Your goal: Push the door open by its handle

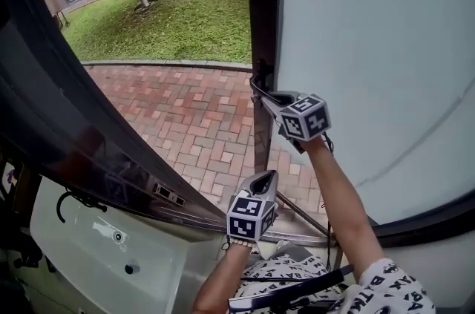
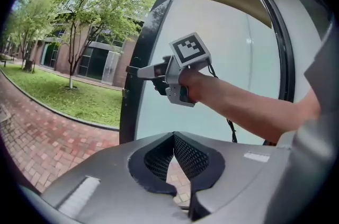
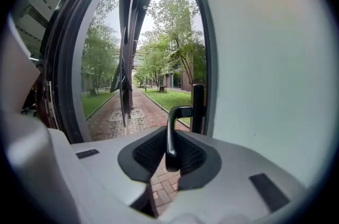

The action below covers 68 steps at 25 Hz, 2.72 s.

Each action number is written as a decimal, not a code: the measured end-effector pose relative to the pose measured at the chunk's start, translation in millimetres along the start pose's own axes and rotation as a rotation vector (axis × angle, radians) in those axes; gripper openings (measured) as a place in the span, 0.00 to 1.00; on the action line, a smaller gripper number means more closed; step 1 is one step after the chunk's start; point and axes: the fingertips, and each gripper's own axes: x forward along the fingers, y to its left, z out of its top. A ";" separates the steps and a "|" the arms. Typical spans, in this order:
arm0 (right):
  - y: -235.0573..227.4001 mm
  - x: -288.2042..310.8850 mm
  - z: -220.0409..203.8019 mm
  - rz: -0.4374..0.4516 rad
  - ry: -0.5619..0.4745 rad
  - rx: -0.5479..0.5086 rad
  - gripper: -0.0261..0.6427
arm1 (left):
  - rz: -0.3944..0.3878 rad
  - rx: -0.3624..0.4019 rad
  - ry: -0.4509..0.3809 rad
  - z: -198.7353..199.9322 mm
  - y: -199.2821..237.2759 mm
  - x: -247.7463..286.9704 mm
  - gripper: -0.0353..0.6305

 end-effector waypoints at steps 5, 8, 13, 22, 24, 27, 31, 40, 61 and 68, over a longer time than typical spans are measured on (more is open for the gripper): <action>-45.2 2.4 0.6 -0.057 0.045 -0.007 0.14 | -0.059 0.014 0.022 5.7 7.3 24.2 0.04; -65.8 6.0 -1.1 -0.083 0.130 -0.024 0.14 | -0.090 0.012 0.047 2.1 10.7 31.7 0.04; -106.5 11.0 -11.4 -0.150 0.286 -0.051 0.14 | -0.122 0.028 0.047 4.3 24.4 55.4 0.04; -166.5 16.6 -21.6 -0.121 0.468 -0.093 0.15 | -0.154 -0.014 -0.018 33.0 48.9 123.9 0.04; -181.3 12.7 -19.6 -0.108 0.449 -0.059 0.15 | -0.162 -0.012 -0.022 46.9 51.9 147.2 0.04; -203.5 7.9 -18.5 -0.135 0.418 -0.033 0.15 | -0.167 0.013 -0.025 65.0 57.0 181.7 0.04; -237.9 1.3 -19.6 -0.177 0.397 0.005 0.15 | -0.176 0.037 -0.010 82.0 58.9 228.0 0.04; -335.7 -27.1 -29.5 -0.299 0.384 0.112 0.14 | -0.154 0.066 0.074 131.9 36.4 336.4 0.04; -557.5 -170.3 -73.1 -0.613 0.345 0.299 0.14 | -0.252 0.041 0.234 110.8 1.5 440.9 0.03; -609.0 -228.6 -90.9 -0.711 0.365 0.338 0.14 | -0.253 0.048 0.275 106.9 -1.4 473.2 0.04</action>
